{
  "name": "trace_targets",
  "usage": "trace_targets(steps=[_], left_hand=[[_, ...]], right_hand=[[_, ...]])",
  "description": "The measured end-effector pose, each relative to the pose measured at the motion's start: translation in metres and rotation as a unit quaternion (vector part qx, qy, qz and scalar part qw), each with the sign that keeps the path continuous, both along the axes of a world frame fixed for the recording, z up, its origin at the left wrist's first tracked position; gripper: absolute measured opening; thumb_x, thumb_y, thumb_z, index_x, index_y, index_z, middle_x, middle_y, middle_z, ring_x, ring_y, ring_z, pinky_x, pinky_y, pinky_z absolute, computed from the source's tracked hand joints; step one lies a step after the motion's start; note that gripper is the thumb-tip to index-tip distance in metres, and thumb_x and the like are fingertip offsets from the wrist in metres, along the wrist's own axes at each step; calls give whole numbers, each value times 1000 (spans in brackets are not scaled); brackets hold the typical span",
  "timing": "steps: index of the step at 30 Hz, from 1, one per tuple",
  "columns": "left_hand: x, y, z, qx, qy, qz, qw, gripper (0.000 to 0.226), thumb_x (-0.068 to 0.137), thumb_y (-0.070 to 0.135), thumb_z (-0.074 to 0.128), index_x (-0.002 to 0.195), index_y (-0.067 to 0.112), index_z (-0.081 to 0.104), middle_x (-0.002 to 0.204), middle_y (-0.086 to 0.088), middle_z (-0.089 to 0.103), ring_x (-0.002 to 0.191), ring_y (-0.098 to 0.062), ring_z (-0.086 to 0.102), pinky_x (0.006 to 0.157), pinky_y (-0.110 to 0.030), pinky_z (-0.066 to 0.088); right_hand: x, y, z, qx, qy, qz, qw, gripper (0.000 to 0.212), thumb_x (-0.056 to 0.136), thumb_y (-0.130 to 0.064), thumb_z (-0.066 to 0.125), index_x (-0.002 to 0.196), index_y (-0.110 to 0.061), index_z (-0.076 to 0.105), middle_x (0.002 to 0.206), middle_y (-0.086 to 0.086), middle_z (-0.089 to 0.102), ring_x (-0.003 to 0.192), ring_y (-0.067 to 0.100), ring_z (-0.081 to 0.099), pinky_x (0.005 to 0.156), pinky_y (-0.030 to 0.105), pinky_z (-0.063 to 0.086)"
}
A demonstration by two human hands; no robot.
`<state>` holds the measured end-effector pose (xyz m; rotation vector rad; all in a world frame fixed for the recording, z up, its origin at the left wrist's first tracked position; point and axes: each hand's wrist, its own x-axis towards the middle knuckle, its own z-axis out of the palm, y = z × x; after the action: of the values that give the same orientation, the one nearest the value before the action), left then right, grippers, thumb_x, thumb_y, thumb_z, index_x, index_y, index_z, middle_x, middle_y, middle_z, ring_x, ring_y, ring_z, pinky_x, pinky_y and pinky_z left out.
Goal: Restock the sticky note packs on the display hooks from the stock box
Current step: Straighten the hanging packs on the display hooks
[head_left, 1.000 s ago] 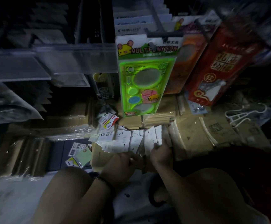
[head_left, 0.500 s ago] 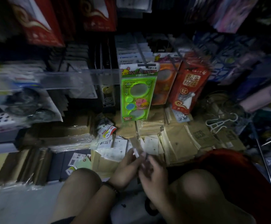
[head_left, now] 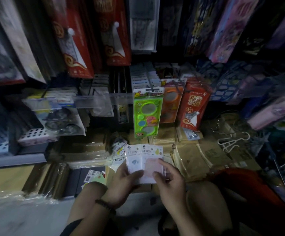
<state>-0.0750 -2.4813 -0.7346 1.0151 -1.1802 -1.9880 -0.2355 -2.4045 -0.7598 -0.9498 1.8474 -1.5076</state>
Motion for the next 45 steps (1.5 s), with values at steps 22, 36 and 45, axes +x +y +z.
trace_targets(steps=[22, 36, 45], left_hand=[[17, -42, 344, -444, -62, 63, 892, 46, 96, 9, 75, 137, 20, 58, 128, 5, 77, 117, -18, 75, 92, -33, 64], [31, -83, 495, -630, -56, 152, 760, 92, 94, 11, 75, 160, 52, 27, 120, 55, 55, 109, 2, 72, 77, -25, 65], [27, -114, 526, -664, -81, 165, 725, 65, 95, 18, 73, 147, 51, 50, 145, 15, 56, 116, -5, 70, 77, -27, 66]], right_hand=[[-22, -49, 341, -293, -2, 91, 952, 52, 96, 4, 71, 126, -37, 74, 125, -25, 74, 115, -1, 71, 95, 22, 58], [-40, -134, 507, -424, 51, 70, 902, 50, 96, 8, 68, 132, -27, 72, 125, -23, 69, 116, -14, 64, 95, 8, 52], [-40, -175, 552, -483, 77, 49, 871, 50, 98, 8, 65, 138, -21, 70, 133, -18, 68, 122, -10, 64, 101, 13, 52]])
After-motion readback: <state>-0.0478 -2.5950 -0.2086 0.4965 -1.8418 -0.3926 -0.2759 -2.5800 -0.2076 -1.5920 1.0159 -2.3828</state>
